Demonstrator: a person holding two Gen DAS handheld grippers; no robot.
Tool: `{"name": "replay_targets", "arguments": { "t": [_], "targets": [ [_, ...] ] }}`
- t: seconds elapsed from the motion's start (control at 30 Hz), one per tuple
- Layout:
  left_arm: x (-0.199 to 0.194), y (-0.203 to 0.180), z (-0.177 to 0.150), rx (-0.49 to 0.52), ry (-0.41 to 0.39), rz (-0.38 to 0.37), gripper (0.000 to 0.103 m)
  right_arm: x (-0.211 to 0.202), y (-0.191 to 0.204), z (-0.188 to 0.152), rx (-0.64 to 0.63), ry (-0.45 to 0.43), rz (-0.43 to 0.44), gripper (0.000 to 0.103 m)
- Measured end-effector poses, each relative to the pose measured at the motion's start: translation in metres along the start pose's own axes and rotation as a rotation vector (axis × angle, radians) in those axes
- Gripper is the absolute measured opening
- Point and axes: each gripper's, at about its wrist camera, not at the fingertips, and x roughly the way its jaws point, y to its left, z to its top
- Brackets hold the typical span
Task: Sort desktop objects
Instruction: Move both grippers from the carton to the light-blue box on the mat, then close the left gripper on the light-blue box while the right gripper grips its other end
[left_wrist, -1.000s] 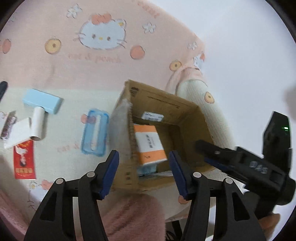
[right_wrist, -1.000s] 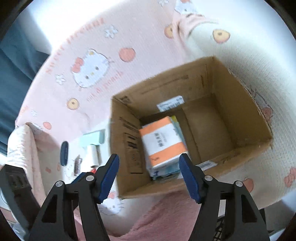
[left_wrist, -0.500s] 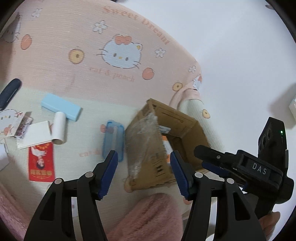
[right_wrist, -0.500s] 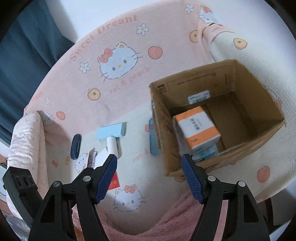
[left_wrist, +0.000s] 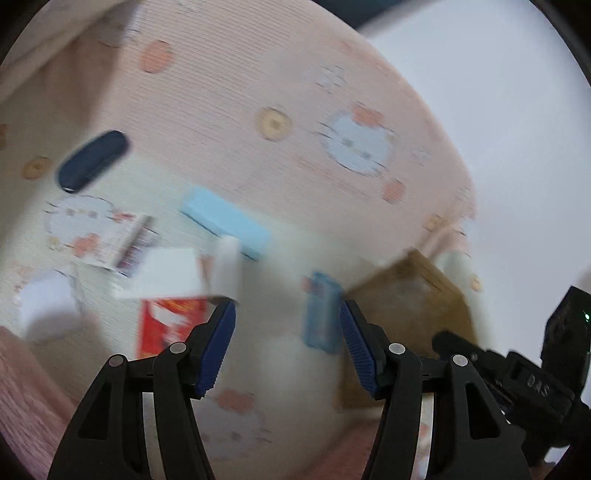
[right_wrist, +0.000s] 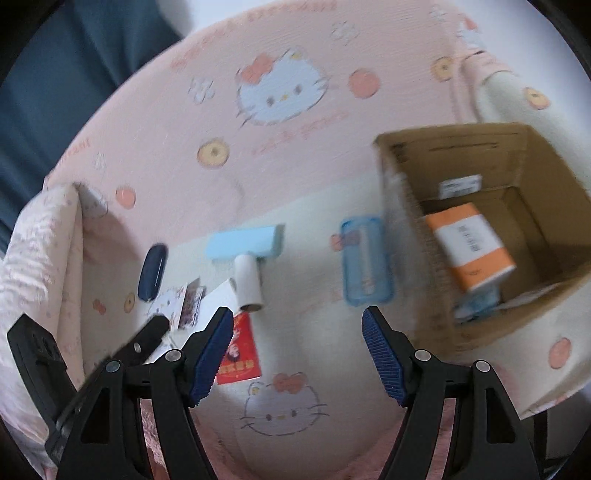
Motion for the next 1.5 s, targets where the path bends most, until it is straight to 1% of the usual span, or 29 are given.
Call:
{"name": "replay_targets", "arguments": {
  "t": [0.07,0.17,0.27,0.33,0.4,0.5,0.63,0.67,0.77,0.8,0.83,0.9,0.97,1.0,1.07,1.13,1.2,1.3,1.37,1.43,1.47,1.5],
  "targets": [
    [0.002,0.015,0.002,0.005,-0.007,0.006,0.063,0.019,0.013,-0.003,-0.021,0.034,-0.004,0.071],
    [0.01,0.037,0.001,-0.019,0.012,0.008,0.063,0.046,0.03,-0.007,-0.054,0.087,0.008,0.071],
    [0.019,0.057,0.003,-0.098,0.041,-0.001,0.063,0.067,0.043,-0.01,-0.07,0.129,0.04,0.071],
    [0.024,0.068,0.008,-0.144,0.043,-0.04,0.063,0.081,0.048,-0.008,-0.078,0.149,0.056,0.071],
    [0.032,0.072,0.015,-0.17,0.051,-0.047,0.063,0.092,0.052,-0.006,-0.089,0.153,0.057,0.071],
    [0.053,0.079,0.033,-0.189,0.074,-0.019,0.063,0.109,0.055,0.001,-0.1,0.147,0.063,0.071],
    [0.084,0.09,0.06,-0.251,0.094,-0.056,0.063,0.137,0.047,0.018,-0.039,0.122,0.098,0.071],
    [0.093,0.091,0.067,-0.247,0.099,-0.046,0.063,0.146,0.044,0.024,-0.011,0.114,0.107,0.072],
    [0.125,0.088,0.091,-0.162,0.118,0.042,0.063,0.18,0.037,0.042,0.039,0.124,0.132,0.078],
    [0.138,0.088,0.099,-0.138,0.133,0.055,0.063,0.191,0.036,0.047,0.043,0.137,0.134,0.078],
    [0.151,0.089,0.106,-0.117,0.142,0.05,0.063,0.206,0.034,0.053,0.049,0.15,0.134,0.078],
    [0.168,0.091,0.113,-0.088,0.14,0.071,0.063,0.224,0.031,0.059,0.056,0.151,0.128,0.078],
    [0.179,0.088,0.112,-0.019,0.137,0.099,0.063,0.242,0.029,0.065,0.057,0.145,0.129,0.078],
    [0.188,0.086,0.11,0.036,0.154,0.121,0.063,0.25,0.028,0.067,0.059,0.144,0.133,0.078],
    [0.199,0.084,0.106,0.102,0.203,0.151,0.063,0.266,0.023,0.07,0.084,0.145,0.158,0.078],
    [0.207,0.088,0.106,0.096,0.214,0.15,0.063,0.281,0.017,0.073,0.13,0.153,0.193,0.078],
    [0.215,0.092,0.114,0.069,0.214,0.138,0.063,0.293,0.013,0.074,0.174,0.15,0.228,0.078],
    [0.227,0.098,0.126,0.067,0.208,0.159,0.063,0.308,0.008,0.079,0.207,0.141,0.269,0.078],
    [0.234,0.101,0.125,0.08,0.23,0.165,0.063,0.314,0.006,0.081,0.222,0.129,0.297,0.078],
    [0.242,0.107,0.121,0.063,0.257,0.175,0.063,0.322,0.005,0.082,0.232,0.134,0.305,0.078],
    [0.246,0.11,0.119,0.049,0.274,0.159,0.063,0.327,0.005,0.083,0.241,0.145,0.305,0.078],
    [0.247,0.114,0.118,0.025,0.275,0.133,0.063,0.33,0.004,0.083,0.251,0.145,0.31,0.079]
  ]
}}
